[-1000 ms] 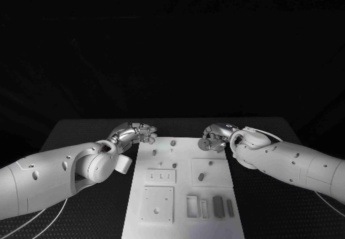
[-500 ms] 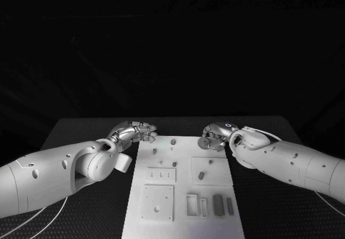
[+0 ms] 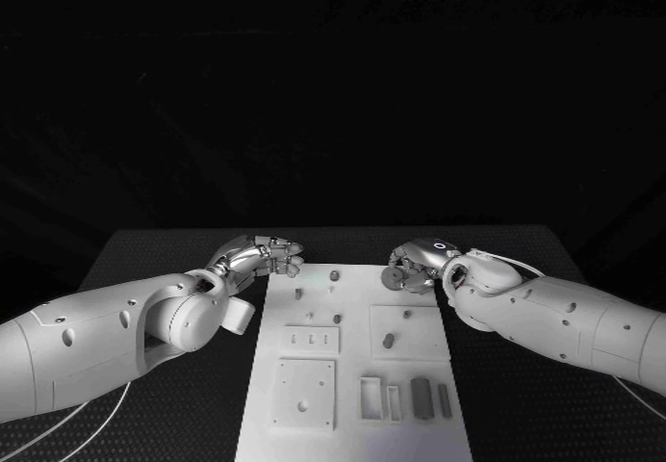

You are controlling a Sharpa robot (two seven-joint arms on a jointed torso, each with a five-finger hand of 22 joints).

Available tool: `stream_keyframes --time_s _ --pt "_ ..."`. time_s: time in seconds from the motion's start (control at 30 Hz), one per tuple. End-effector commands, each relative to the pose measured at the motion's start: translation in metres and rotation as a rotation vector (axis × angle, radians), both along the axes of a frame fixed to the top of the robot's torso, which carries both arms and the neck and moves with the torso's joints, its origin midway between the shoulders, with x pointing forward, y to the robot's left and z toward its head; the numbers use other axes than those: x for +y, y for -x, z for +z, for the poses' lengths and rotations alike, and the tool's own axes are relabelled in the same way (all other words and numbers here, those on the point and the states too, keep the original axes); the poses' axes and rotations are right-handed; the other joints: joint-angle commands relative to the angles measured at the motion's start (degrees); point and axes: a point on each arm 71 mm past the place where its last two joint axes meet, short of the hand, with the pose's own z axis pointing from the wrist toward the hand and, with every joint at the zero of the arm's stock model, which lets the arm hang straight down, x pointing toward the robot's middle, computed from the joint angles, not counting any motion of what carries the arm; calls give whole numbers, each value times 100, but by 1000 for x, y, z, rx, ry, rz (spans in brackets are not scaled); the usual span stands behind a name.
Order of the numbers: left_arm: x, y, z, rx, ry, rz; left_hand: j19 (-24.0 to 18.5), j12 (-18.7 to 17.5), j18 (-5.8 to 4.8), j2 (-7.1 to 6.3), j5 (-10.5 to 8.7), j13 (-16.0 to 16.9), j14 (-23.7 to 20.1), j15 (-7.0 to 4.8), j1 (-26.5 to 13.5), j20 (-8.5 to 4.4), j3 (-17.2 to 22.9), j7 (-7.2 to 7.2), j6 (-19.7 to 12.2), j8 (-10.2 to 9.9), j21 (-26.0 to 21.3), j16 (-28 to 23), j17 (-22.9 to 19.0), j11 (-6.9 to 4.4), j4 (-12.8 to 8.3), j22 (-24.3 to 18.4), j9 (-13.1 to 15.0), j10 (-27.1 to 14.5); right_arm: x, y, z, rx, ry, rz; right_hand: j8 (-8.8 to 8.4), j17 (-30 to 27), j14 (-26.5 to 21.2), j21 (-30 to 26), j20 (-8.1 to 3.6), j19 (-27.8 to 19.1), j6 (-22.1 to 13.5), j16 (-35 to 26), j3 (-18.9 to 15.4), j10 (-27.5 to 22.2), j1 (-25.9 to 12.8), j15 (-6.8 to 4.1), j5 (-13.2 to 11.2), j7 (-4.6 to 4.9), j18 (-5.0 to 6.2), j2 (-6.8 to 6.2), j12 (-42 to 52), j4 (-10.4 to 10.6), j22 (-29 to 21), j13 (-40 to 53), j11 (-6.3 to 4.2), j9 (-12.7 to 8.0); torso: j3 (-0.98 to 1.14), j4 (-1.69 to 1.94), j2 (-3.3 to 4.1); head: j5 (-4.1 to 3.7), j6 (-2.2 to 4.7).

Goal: Assemble the parts on the task board

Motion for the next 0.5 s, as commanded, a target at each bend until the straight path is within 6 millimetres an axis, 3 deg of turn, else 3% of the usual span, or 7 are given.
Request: stream_keyframes --time_s 0.03,0.5 --pt "-2 1 1 -6 10 -13 -40 -25 -13 3 -31 6 -11 27 -47 6 31 16 -5 -21 29 -35 7 30 -10 89 5 -4 -1 4 -6 3 31 3 65 7 2 36 -38 16 1155 -29 19 -22 -19 -55 -5 -222 97 56 22 -34 104 -5 -77 75 -5 -3 1 6 2" --pt "0 0 2 -8 9 -8 -41 -28 -12 2 -30 7 -10 27 -49 6 32 15 -3 -21 31 -36 9 29 -13 89 7 -1 23 9 24 -158 36 54 85 11 44 35 -69 60 1195 -49 97 54 -45 -89 -4 -245 97 25 44 -82 83 -14 -104 102 -3 5 0 10 40"
